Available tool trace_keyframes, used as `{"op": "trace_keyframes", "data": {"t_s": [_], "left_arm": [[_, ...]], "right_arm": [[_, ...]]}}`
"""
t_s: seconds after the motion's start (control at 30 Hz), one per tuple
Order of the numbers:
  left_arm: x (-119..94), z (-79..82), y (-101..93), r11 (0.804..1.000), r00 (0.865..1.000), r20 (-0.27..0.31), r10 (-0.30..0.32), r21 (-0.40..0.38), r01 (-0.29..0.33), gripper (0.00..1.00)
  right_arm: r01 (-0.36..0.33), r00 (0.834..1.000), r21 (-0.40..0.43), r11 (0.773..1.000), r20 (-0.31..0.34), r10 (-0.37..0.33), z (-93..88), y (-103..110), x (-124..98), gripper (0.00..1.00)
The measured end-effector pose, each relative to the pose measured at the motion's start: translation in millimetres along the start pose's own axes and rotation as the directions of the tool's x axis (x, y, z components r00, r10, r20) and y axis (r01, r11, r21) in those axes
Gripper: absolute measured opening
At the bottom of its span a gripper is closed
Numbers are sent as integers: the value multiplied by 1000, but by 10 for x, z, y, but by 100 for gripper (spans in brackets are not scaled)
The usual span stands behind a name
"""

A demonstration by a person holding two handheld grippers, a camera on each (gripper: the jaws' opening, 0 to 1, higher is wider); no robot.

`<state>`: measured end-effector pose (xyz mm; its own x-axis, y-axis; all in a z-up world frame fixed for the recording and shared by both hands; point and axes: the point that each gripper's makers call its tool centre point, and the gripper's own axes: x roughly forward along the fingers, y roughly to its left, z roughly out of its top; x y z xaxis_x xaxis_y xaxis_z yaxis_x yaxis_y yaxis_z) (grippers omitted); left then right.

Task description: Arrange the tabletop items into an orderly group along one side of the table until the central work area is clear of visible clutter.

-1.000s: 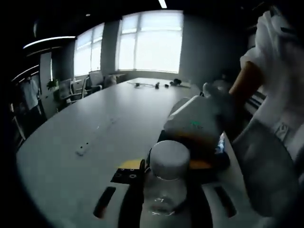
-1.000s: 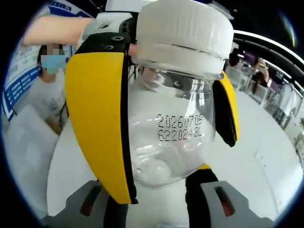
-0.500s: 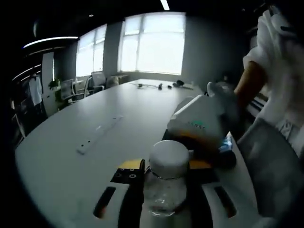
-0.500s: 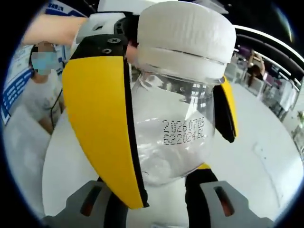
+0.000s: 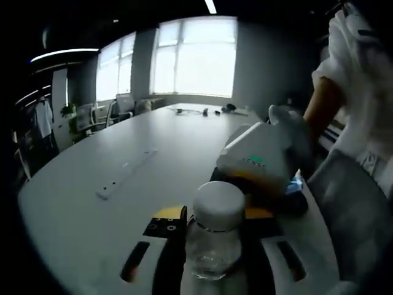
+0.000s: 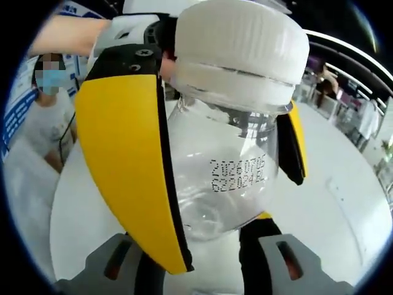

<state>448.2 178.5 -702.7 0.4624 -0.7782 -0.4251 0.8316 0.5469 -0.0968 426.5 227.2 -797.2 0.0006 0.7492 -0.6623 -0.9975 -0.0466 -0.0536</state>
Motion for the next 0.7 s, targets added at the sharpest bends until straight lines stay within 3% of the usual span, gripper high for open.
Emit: {"op": "trace_keyframes", "data": {"t_s": [0.17, 0.5, 0.7], "left_arm": [[-21, -10, -1, 1000, 1000, 12, -1, 0, 1, 30], [-94, -29, 45, 1000, 993, 115, 8, -10, -7, 30], [-88, -17, 33, 1000, 991, 130, -17, 3, 16, 31]], "right_arm": [[8, 1000, 12, 1000, 2, -8, -1, 3, 7, 41], [23, 1000, 67, 997, -1, -23, -17, 13, 19, 40], [52, 999, 124, 991, -9, -51, -33, 11, 38, 40]]}}
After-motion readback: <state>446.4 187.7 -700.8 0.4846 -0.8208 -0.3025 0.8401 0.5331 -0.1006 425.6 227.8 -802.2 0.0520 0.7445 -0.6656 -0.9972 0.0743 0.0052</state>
